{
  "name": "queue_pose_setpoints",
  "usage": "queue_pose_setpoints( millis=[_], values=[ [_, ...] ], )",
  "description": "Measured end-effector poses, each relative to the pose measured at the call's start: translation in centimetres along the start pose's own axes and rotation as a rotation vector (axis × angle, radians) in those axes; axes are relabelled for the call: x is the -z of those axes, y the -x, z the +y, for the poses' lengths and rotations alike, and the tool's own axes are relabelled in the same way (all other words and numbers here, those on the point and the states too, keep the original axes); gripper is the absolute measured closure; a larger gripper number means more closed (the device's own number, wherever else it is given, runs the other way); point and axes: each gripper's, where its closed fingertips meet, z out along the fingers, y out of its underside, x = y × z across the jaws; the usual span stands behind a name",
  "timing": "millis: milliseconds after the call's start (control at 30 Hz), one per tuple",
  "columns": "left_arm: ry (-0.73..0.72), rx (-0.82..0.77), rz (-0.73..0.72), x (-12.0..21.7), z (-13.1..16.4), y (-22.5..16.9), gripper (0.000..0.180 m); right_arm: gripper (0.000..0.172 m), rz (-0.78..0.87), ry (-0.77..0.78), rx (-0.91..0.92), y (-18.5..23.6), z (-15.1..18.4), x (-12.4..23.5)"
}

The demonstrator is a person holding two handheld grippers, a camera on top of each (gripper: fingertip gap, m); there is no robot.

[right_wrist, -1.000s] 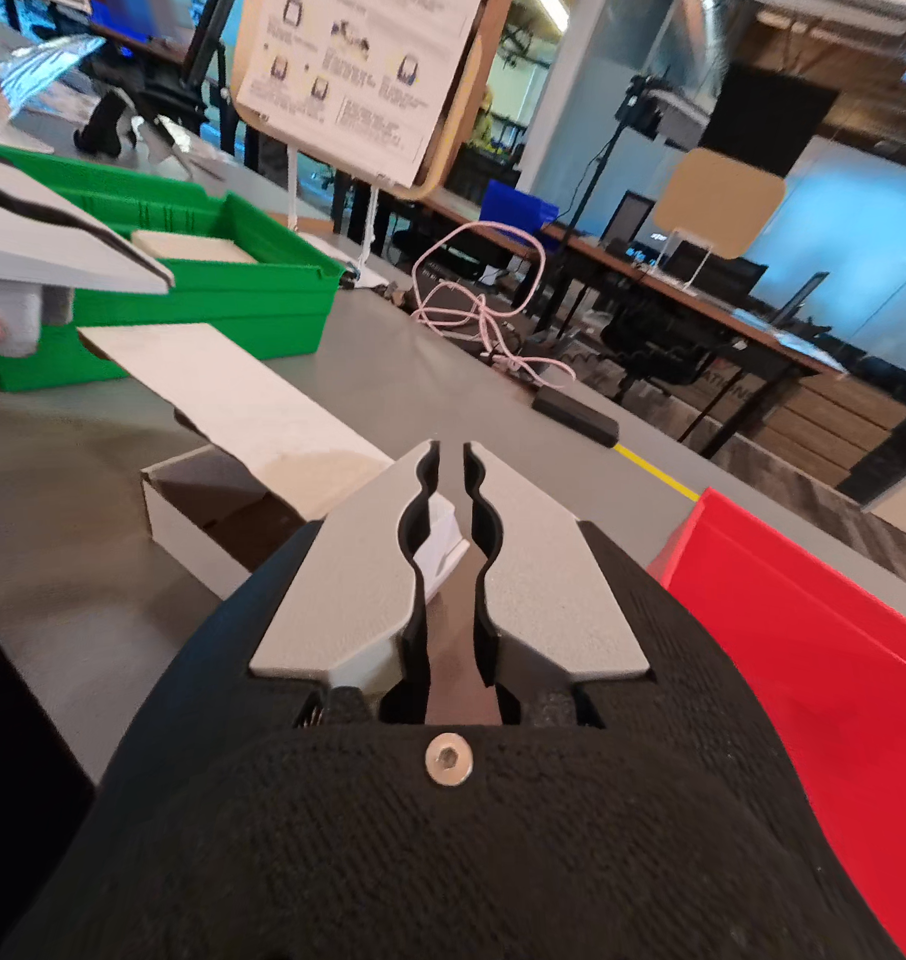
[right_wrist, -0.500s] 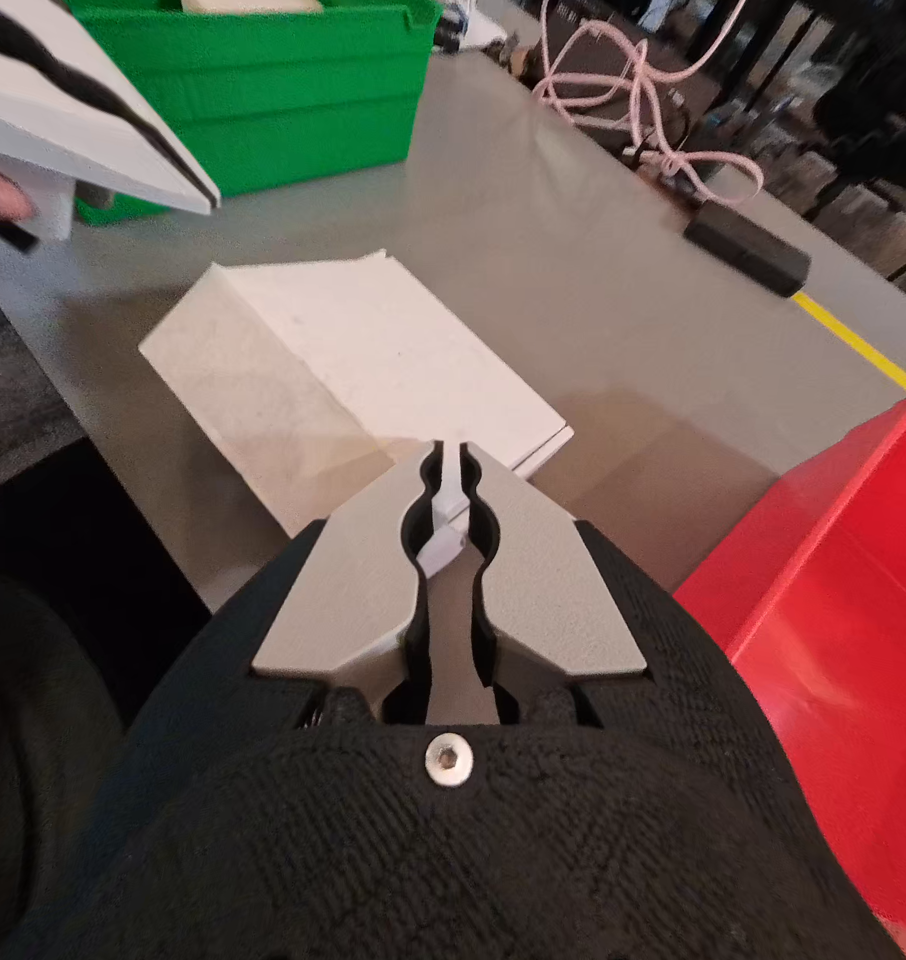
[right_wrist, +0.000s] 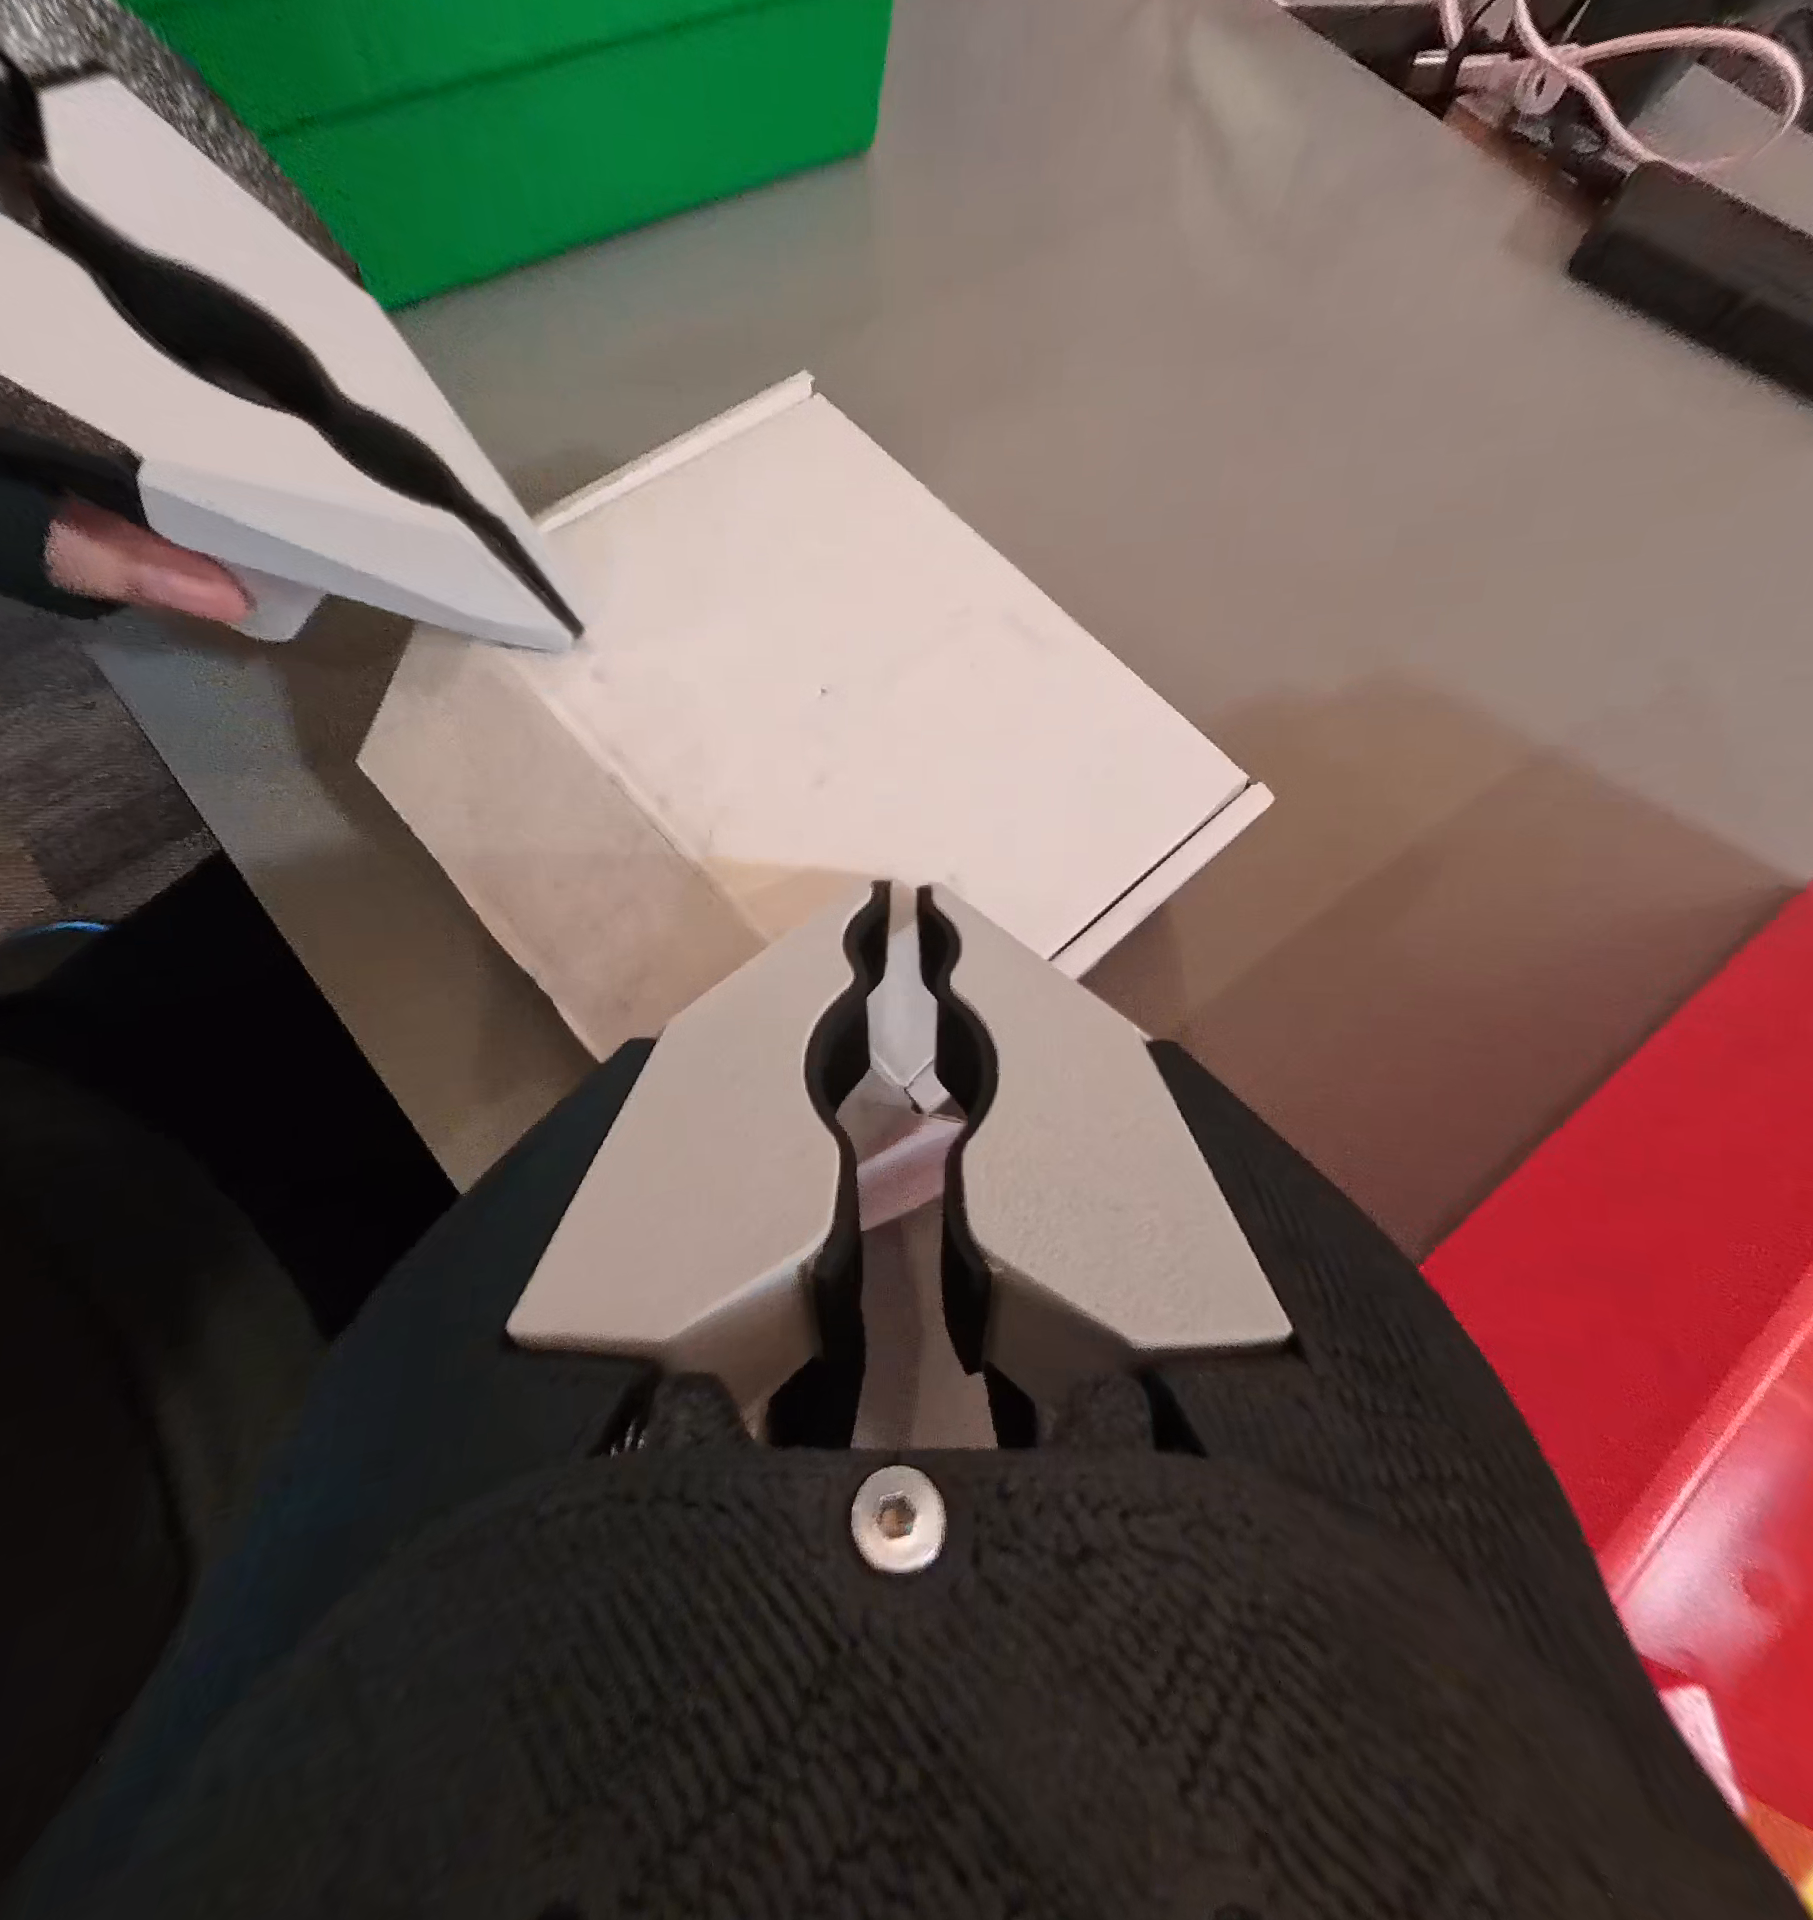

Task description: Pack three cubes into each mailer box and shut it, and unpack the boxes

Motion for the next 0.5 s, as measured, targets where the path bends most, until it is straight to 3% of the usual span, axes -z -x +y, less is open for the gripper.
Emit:
queue_pose_setpoints(
  millis=[33, 200, 300, 333, 433, 467, 500],
  values=[
    [-0.003, -0.011, -0.019, 0.1, 0.0, 0.2, 0.18, 0.169, 0.009, 0.006, 0.018, 0.0, 0.0, 0.1],
    [0.0, -0.015, -0.036, 0.1, 0.0, 0.6, 0.18, 0.172, 0.029, 0.017, 0.041, -0.2, 0.1, 0.1],
    [-0.074, -0.043, -0.017, 0.9, -1.1, 0.5, 0.18, 0.159, 0.039, 0.003, 0.07, -0.5, 0.0, 0.9],
    [-0.119, -0.065, 0.005, 1.4, -1.8, 0.2, 0.171, 0.155, 0.032, -0.029, 0.087, -0.5, -0.4, 1.4],
    [-0.155, -0.179, 0.073, 1.7, -3.1, -0.9, 0.059, 0.144, 0.057, -0.186, 0.088, -1.1, -2.7, 3.7],
    [-0.074, -0.267, 0.072, 1.1, -2.4, -1.0, 0.03, 0.141, 0.07, -0.247, 0.097, -1.4, -3.6, 4.6],
    [0.029, -0.353, 0.045, 0.3, -1.5, -0.5, 0.022, 0.14, 0.081, -0.304, 0.114, -1.4, -4.4, 5.5]
  ],
)
